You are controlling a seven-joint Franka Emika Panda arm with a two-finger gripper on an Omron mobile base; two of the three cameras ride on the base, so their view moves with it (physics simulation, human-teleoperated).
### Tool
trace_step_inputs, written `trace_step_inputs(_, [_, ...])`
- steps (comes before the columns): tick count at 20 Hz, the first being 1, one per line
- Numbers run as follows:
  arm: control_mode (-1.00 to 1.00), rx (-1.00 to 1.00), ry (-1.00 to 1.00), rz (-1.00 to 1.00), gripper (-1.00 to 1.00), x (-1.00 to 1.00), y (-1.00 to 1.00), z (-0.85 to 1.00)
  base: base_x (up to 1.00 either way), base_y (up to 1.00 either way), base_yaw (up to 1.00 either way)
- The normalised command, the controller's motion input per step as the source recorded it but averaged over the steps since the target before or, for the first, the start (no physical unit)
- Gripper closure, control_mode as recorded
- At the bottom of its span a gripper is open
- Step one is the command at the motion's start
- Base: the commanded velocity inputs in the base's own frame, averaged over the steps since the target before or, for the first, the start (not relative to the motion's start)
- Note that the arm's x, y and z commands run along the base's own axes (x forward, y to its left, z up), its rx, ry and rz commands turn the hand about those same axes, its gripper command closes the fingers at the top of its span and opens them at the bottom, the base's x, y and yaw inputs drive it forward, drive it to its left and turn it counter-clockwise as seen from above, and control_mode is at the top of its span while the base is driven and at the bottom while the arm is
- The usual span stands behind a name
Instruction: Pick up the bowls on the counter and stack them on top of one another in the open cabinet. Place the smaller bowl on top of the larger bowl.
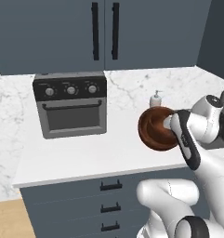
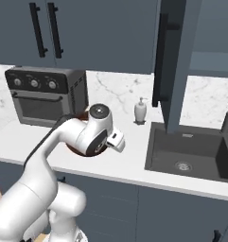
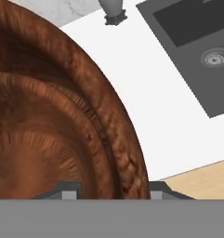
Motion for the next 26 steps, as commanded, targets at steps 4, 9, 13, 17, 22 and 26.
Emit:
trace_step_inputs(4, [1.0,0.0,0.0,0.0,1.0,0.0,0.0,0.0,-0.9,-0.27,0.0])
trace_step_inputs(9, [1.0,0.0,0.0,0.0,1.0,0.0,0.0,0.0,-0.2,-0.91,-0.09])
trace_step_inputs(13, [1.0,0.0,0.0,0.0,1.0,0.0,0.0,0.0,0.0,-1.0,-0.12])
trace_step_inputs(17, [1.0,0.0,0.0,0.0,1.0,0.0,0.0,0.0,0.0,-1.0,-0.07])
trace_step_inputs(22, [1.0,0.0,0.0,0.0,1.0,0.0,0.0,0.0,0.44,-0.94,-0.02])
trace_step_inputs(26, [1.0,0.0,0.0,0.0,1.0,0.0,0.0,0.0,0.93,-0.57,0.0])
